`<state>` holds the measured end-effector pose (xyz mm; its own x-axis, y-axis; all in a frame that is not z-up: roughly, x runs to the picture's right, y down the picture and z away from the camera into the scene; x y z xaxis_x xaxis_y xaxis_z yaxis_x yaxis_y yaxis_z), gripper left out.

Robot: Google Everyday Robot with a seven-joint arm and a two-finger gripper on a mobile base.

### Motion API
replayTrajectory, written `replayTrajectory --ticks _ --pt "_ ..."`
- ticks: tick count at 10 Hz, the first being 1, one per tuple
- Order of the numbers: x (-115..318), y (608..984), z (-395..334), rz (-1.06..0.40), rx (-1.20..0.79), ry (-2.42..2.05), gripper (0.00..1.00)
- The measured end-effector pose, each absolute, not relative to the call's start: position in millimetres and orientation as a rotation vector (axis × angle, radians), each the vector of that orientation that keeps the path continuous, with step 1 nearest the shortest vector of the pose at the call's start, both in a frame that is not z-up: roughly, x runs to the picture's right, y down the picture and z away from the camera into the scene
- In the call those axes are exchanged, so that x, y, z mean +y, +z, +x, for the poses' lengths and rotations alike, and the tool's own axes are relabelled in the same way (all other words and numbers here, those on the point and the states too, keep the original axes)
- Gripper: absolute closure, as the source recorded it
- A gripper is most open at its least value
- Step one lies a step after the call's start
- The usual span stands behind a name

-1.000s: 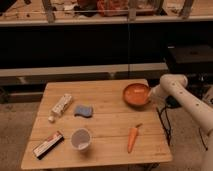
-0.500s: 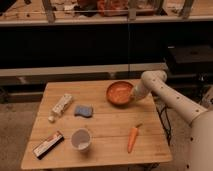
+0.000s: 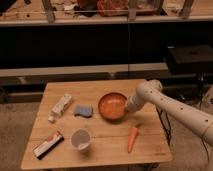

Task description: Drag the ceramic bowl in a circle

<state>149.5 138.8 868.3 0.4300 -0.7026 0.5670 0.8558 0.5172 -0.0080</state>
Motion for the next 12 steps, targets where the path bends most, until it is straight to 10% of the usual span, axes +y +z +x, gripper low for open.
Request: replayTrajectory --ticks 12 --pt "108.1 918.6 330.1 -0.4 -0.319 -0.749 1.0"
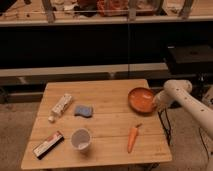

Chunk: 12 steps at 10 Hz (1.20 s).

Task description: Drag the ceramic bowl in a circle

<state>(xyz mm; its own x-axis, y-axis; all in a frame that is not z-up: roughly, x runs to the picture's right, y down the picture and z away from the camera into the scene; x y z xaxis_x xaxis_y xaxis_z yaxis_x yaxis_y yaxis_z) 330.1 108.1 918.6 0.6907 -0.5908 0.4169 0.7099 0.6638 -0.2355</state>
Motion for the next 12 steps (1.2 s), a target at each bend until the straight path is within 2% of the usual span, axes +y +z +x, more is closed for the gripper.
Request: replayTrajectory --ticks 4,6,9,12 --pt "78.4 930.4 268.3 -0.364 -0.332 -0.802 1.0" --pt "72.6 927.4 210.1 -0.339 -0.373 -0.876 1.0" --pt "81.2 915.1 150.5 -0.313 -0.436 -0.975 1.0" --pt "101.8 898.2 135.7 -0.319 -0.463 -1.003 1.0"
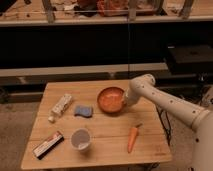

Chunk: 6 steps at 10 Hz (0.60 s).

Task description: Drag the ceramic bowl in a circle

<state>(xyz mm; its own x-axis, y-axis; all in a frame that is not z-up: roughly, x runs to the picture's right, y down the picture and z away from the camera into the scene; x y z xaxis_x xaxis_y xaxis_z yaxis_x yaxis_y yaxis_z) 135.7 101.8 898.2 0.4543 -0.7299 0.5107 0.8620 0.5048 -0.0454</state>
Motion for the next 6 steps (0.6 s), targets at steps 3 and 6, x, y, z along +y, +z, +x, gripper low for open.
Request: replayTrajectory --ticks 3,6 --pt "139.6 868.9 169.5 -0.339 -0.46 -1.008 1.0" --pt "174.4 841.9 236.1 -0.355 -0.433 -0.976 1.0"
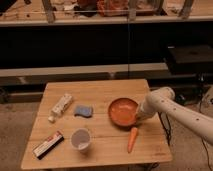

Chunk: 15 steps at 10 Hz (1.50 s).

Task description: Drag the ceramic bowl in a circle

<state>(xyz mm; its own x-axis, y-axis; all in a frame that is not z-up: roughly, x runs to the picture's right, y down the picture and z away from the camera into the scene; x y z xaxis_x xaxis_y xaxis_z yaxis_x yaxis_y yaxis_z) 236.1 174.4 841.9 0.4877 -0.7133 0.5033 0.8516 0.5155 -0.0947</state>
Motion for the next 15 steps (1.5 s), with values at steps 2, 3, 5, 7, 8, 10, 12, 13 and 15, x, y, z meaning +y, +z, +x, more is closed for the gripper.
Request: replayTrajectory --ticks 2,3,5,7,8,10,12,13,15 --pt "178.3 833.8 283.1 -0.349 -0.387 -0.926 1.0" --pt "173.4 835.3 302.5 -0.343 -0.367 -0.902 1.0" --pt "156.2 845.6 318.7 -0.335 -0.342 -0.873 1.0" --pt "118.3 874.0 316.3 -0.33 -0.321 -0.846 1.0" --pt "98.0 890.8 309.1 -0.333 -0.315 -0.833 1.0" --pt "63.1 919.2 295.6 -0.34 -0.306 -0.817 1.0" --pt "27.4 945.2 271.1 -0.335 -0.318 -0.817 1.0" --pt "15.2 953.8 253.9 -0.327 -0.338 -0.834 1.0" --pt "3.7 961.3 218.8 -0.315 -0.421 -0.897 1.0"
